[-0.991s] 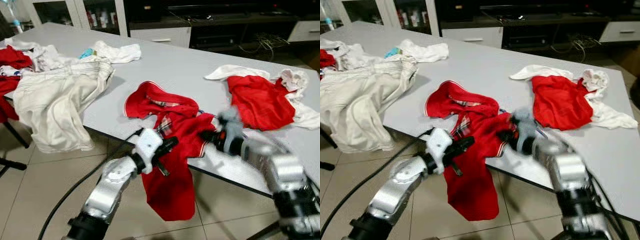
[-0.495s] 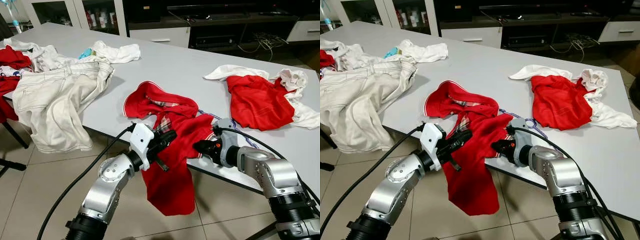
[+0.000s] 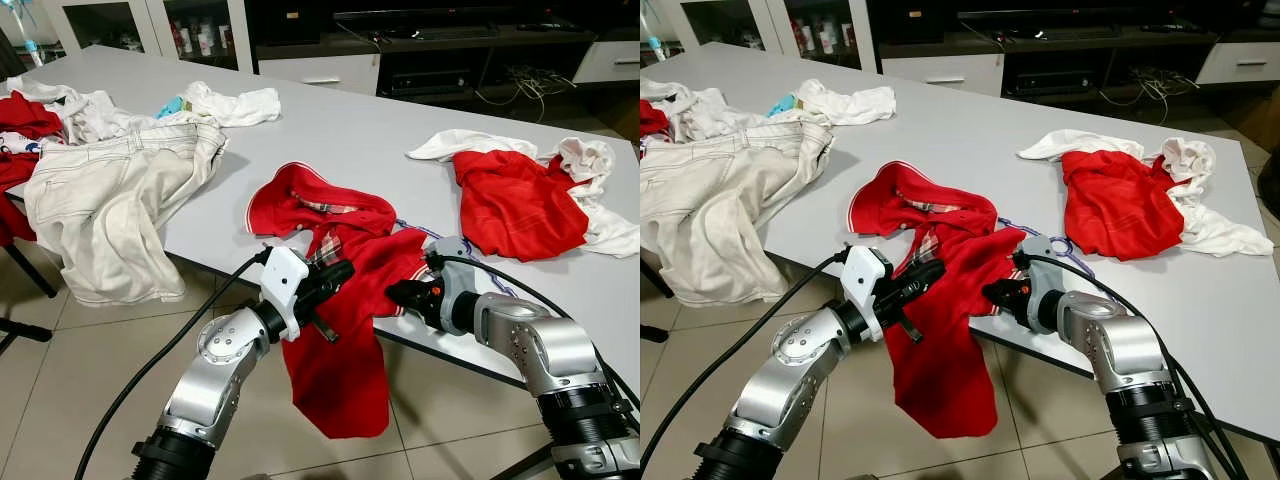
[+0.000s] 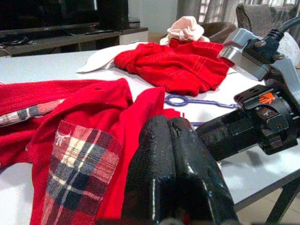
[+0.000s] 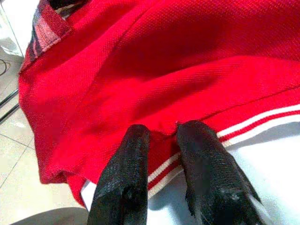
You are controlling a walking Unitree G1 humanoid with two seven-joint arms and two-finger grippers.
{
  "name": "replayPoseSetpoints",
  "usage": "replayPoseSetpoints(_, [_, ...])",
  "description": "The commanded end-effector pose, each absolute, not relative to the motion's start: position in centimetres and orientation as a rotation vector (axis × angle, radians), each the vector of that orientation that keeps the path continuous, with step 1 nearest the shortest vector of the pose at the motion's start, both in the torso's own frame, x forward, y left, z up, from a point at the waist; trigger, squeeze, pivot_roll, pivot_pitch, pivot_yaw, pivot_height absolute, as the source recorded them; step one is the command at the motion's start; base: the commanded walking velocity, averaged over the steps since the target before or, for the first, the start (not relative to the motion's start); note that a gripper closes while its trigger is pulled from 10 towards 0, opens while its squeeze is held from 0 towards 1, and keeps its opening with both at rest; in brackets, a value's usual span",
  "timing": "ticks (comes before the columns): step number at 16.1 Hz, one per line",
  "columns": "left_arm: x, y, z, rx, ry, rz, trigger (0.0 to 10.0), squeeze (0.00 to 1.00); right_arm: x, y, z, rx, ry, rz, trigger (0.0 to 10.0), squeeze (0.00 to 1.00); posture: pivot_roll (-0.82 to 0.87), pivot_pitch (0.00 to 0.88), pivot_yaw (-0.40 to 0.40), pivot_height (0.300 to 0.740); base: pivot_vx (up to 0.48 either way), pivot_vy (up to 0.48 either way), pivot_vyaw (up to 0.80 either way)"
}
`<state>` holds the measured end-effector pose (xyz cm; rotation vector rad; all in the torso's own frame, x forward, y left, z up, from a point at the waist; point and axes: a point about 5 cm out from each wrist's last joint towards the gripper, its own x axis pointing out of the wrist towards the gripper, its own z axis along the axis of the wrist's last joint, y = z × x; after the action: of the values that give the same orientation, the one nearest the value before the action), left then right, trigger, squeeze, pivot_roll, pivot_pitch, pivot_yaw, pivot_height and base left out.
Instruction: Hang hanger
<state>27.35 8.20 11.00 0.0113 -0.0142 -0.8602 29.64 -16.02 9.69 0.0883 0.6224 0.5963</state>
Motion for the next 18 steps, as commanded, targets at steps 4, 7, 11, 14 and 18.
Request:
replayPoseSetpoints(4, [27.4, 8.5, 11.2, 0.01, -0.009, -0.855, 10.0, 0.0, 29.5, -15.6, 10.1, 0.09, 0.615, 0.625, 10.0, 0.0, -0.11, 0.0, 0.012, 0.74, 0.0, 0.0, 0.0])
replayPoseSetpoints(7, [26.9, 9.8, 10.1, 0.086, 0.033, -0.899, 10.0, 0.0, 30.9, -17.5, 14.7, 0.035, 0.411, 0.578, 10.0, 0.0, -0.09, 0.0, 0.005, 0.74, 0.0, 0.0, 0.0])
replayPoseSetpoints(11, [27.0, 10.0, 10.1, 0.097, 0.037, -0.9, 10.0, 0.0, 29.6, -17.1, 15.3, 0.055, 0.294, 0.645, 10.0, 0.0, -0.09, 0.0, 0.007, 0.74, 0.0, 0.0, 0.0])
replayPoseSetpoints(14, [27.0, 10.2, 10.1, 0.101, 0.035, -0.904, 10.0, 0.0, 28.0, -15.5, 13.4, 0.017, 0.409, 0.777, 10.0, 0.0, -0.09, 0.0, 0.014, 0.74, 0.0, 0.0, 0.0])
replayPoseSetpoints(18, [27.2, 10.6, 10.2, 0.112, 0.036, -0.897, 10.0, 0.0, 27.8, -14.5, 11.7, -0.02, 0.49, 0.814, 10.0, 0.0, -0.09, 0.0, 0.016, 0.74, 0.0, 0.0, 0.0])
